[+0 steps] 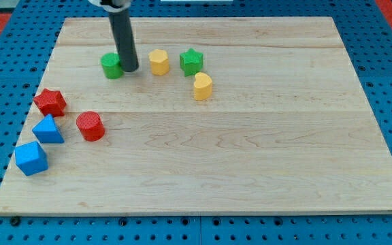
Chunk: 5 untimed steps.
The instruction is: Move the green circle towards the top left corner of the board
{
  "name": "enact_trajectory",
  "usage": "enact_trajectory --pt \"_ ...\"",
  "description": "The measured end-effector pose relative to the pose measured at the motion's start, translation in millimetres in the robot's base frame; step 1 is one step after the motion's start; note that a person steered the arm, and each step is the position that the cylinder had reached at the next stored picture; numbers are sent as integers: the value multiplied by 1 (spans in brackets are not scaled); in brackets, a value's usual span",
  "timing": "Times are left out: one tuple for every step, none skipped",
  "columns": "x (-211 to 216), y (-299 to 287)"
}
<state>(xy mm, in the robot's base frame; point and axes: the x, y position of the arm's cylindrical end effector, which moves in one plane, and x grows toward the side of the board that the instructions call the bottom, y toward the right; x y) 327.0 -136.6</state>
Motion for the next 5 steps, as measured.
enact_trajectory --pt "42 28" --pt "29 -18" --pt "-17 -62" --pt "-56 -75" --pt "-2 -61"
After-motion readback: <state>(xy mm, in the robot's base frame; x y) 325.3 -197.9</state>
